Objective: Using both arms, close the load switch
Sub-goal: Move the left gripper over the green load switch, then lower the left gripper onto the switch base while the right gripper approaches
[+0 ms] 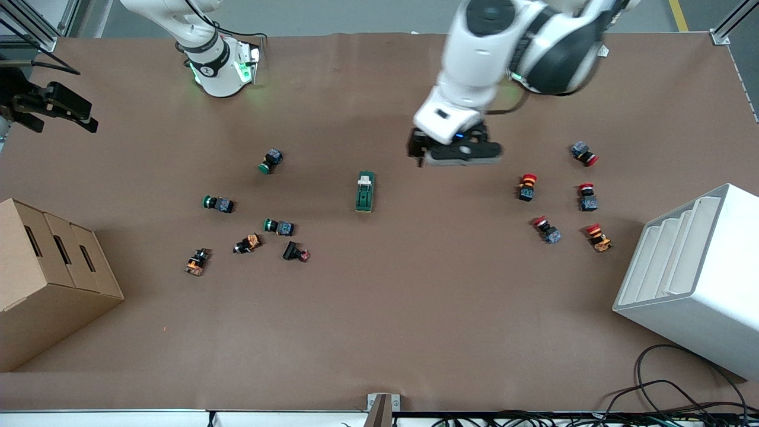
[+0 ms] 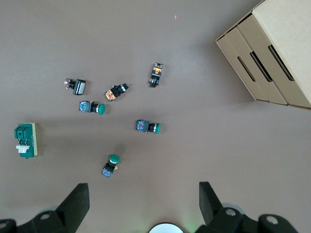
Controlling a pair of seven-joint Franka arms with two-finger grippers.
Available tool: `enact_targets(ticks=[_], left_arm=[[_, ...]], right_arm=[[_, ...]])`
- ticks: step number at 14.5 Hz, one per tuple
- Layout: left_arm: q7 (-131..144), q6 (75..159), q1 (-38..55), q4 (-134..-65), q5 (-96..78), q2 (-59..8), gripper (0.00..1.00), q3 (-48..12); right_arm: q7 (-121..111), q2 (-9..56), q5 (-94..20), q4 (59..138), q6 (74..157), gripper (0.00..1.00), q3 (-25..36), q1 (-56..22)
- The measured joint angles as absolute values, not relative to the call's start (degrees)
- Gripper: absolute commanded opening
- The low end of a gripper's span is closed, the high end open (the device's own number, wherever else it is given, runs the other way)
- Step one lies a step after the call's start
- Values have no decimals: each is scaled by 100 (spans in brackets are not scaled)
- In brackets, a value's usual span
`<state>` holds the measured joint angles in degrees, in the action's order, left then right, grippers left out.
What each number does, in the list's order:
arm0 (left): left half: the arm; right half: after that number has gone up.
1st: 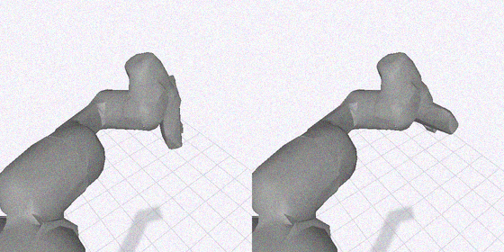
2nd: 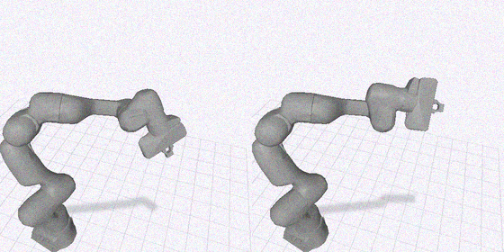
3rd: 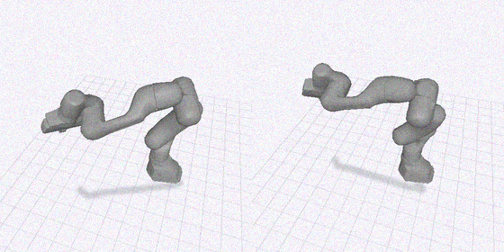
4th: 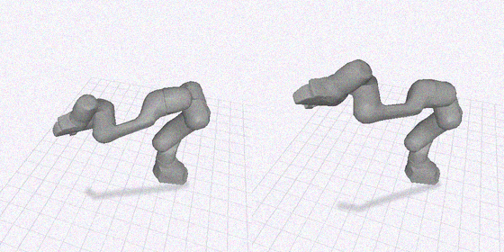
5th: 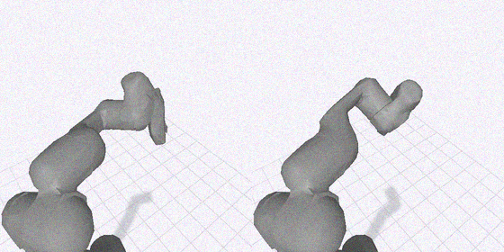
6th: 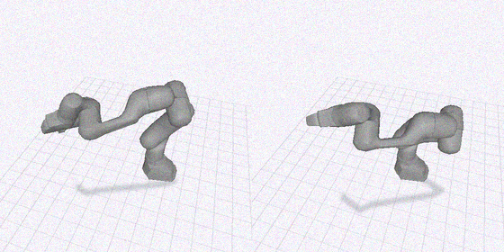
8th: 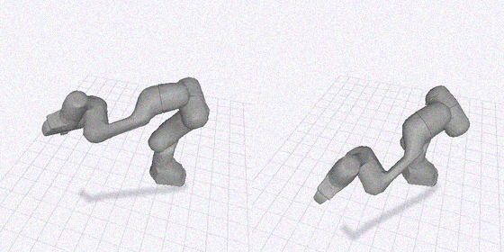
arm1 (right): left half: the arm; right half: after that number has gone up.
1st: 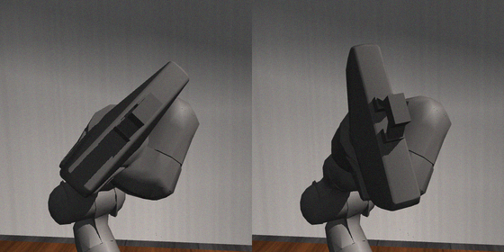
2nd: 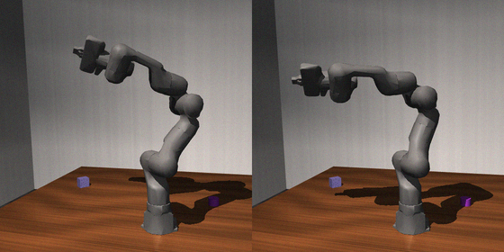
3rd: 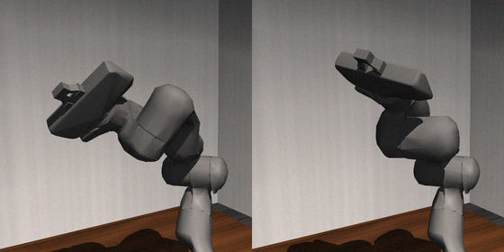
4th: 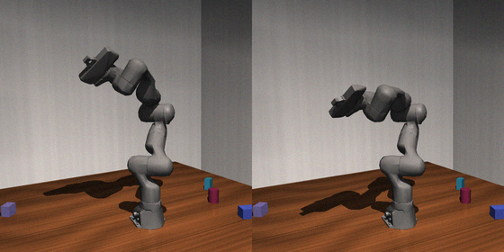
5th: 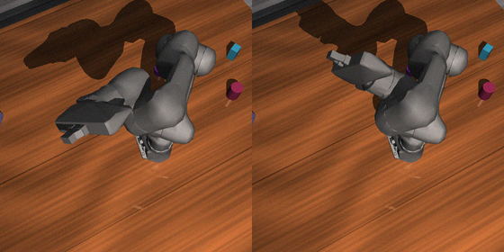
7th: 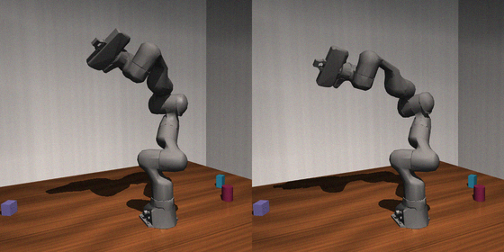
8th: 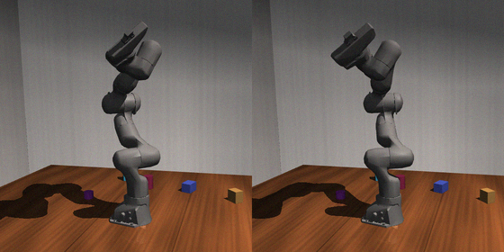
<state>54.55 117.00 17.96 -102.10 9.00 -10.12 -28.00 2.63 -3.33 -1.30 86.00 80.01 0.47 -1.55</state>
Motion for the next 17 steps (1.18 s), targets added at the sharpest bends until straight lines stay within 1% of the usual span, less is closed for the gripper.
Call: enact_targets(ticks=[4, 6, 8, 12, 15, 17], left_arm=[[7653, 12062, 2940, -10306, 2396, -1770, 100, -2820], [8477, 12192, 3337, -10316, 3103, -2148, 100, -2821], [9238, 12349, 3671, -10320, 3787, -2507, 99, -2821], [11012, 12386, 4243, -10326, 5549, -3223, 98, -2821], [12152, 12370, 4572, -10328, 6761, -3710, 98, -2816], [12715, 12213, 4713, -10337, 7515, -3978, 98, -2813]], right_arm=[[263, -333, -130, 8600, 8006, 100, 45, -183], [263, -333, -130, 8600, 8007, 100, 45, -188], [263, -333, -130, 8599, 8009, 100, 46, -190], [266, -302, -128, 8619, 8001, 100, 76, -188], [265, -72, -129, 8640, 8103, 100, 105, -188], [264, 67, -129, 8642, 8244, 100, 128, -186]])
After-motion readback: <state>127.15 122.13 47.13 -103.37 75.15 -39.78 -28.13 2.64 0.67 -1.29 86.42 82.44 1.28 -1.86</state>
